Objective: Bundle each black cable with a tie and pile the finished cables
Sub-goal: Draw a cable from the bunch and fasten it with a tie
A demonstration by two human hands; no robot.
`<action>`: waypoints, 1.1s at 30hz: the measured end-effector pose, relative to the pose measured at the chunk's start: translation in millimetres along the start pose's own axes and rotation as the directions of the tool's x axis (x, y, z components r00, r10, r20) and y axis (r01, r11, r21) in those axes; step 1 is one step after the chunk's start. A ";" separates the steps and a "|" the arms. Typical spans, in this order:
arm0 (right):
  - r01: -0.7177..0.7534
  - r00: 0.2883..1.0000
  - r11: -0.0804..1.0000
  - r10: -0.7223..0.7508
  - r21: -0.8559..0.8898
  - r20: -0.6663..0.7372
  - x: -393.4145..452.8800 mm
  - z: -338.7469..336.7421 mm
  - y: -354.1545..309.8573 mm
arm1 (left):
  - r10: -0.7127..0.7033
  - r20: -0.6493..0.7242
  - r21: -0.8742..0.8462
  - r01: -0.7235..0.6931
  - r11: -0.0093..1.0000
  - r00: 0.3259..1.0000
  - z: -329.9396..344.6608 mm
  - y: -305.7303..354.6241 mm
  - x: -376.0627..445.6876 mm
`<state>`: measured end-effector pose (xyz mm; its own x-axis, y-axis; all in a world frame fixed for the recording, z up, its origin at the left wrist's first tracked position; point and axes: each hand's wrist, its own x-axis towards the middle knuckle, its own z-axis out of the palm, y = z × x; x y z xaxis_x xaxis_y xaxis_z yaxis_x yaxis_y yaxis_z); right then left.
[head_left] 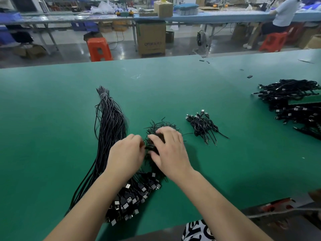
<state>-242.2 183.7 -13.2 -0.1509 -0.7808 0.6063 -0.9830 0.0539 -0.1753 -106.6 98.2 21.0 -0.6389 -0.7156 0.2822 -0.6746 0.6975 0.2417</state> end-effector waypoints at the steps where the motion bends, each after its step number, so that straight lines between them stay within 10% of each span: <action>1: -0.003 0.995 1.000 0.005 0.021 -0.104 0.4 -2.3 1.6 | -0.095 0.007 -0.093 0.095 0.991 0.995 -1.9 -3.9 2.1; 6: 0.161 0.959 0.979 -0.124 0.128 -0.254 0.2 -2.8 8.9 | -0.327 0.189 -0.591 0.374 0.715 0.926 -10.4 -14.4 4.9; 9: 0.169 0.978 0.961 -0.136 0.219 -0.158 -1.8 -0.7 12.7 | -0.279 0.345 -0.772 0.440 0.458 0.896 -14.6 -6.2 1.7; 13: 0.154 0.973 0.939 -0.090 0.307 -0.212 -0.2 -1.9 13.7 | -0.210 0.376 -0.819 0.429 0.381 0.903 -18.0 -0.8 1.0; 21: 0.147 0.971 0.916 -0.063 0.373 -0.229 -5.1 -1.1 12.1 | -0.025 0.340 -0.834 0.313 0.454 0.940 -29.3 -1.0 -1.7; 25: -0.129 0.978 0.799 0.202 0.588 -0.060 -0.9 -6.1 -0.7 | -0.045 0.202 -0.757 0.185 0.627 0.978 -25.2 2.8 -4.0; 33: -0.574 0.814 0.302 0.309 0.762 0.491 16.1 -15.9 -9.9 | 0.285 -0.263 -0.025 -0.301 0.953 0.922 -19.5 11.1 -4.5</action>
<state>-236.5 180.5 10.6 -0.3758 -0.9249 0.0587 -0.1305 -0.0099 -0.9914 -104.0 109.8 40.5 -0.6835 -0.4517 0.5734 -0.4410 0.8815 0.1688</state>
